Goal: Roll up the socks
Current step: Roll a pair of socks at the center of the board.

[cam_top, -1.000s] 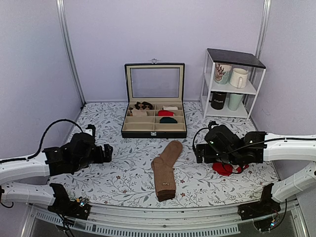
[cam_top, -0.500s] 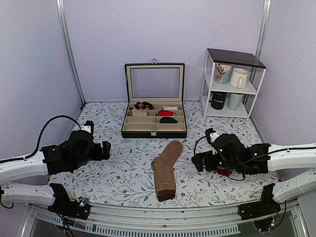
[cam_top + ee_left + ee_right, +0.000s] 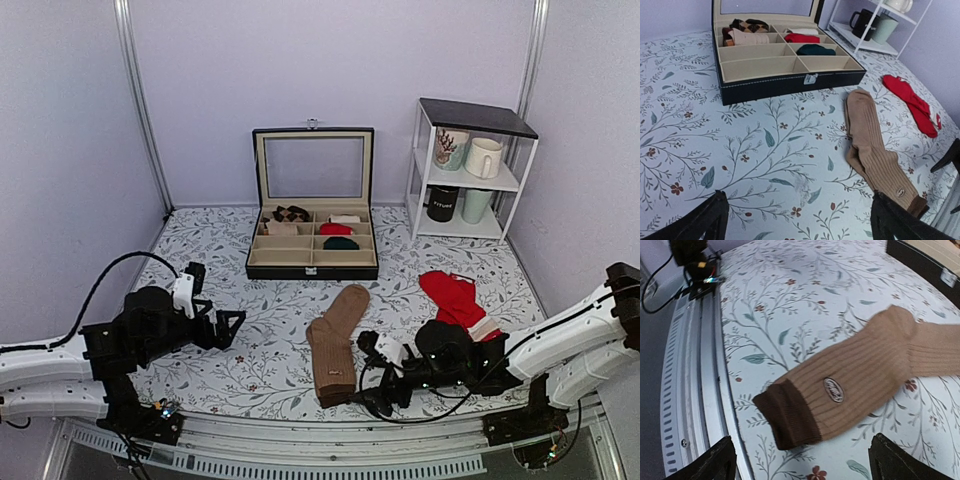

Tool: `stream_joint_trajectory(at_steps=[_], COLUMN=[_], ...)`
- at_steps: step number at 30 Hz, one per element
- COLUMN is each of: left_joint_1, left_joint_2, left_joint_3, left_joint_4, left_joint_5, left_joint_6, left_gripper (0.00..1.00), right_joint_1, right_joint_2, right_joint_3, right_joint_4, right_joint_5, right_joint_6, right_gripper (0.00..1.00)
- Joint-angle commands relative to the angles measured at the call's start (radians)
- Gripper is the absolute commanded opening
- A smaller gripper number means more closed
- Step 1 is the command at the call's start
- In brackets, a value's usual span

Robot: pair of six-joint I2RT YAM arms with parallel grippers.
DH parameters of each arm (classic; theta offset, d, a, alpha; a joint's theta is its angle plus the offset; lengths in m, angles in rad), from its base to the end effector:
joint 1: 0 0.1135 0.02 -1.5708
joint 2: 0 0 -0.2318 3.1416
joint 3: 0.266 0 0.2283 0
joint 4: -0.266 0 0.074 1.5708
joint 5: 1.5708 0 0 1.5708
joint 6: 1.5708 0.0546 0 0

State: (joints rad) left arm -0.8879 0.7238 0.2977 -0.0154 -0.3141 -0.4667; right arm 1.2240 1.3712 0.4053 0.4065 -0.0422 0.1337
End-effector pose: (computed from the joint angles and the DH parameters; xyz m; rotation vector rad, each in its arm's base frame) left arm 0.1302 -0.1333 0.1768 0.2244 2.0203 -0.5533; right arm 0.0854 0.2431 0.1254 -1.1887 1.9094 0.8189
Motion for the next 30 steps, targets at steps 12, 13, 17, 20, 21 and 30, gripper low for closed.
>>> stream_joint_trajectory(at_steps=[12,13,17,20,21,30], left_joint_1=[-0.019,-0.019,-0.020,-0.021,-0.020,-0.021], left_joint_2=[-0.008,0.000,0.012,0.013,0.016,0.046], left_joint_3=[-0.063,-0.064,-0.082,-0.091,-0.090,-0.069], left_joint_4=[0.016,0.023,0.078,0.102,0.103,0.138], left_joint_5=[0.114,0.121,0.151,0.164,0.165,0.222], left_joint_6=[-0.012,-0.013,-0.008,-0.001,0.000,0.005], left_gripper=[1.00,0.99,0.99,0.99,0.99,0.99], right_joint_1=[0.077,0.077,0.087,0.088,0.088,0.090], right_joint_2=[0.255,0.272,0.314,0.323,0.324,0.397], right_joint_3=[0.108,0.110,0.107,0.093,0.087,0.066], right_joint_4=[0.215,0.221,0.258,0.277,0.284,0.297], right_joint_5=[-0.107,-0.106,-0.089,-0.065,-0.063,-0.054], right_joint_6=[-0.280,-0.278,-0.268,-0.263,-0.263,-0.234], right_gripper=[0.76,0.73,0.66,0.61,0.58,0.37])
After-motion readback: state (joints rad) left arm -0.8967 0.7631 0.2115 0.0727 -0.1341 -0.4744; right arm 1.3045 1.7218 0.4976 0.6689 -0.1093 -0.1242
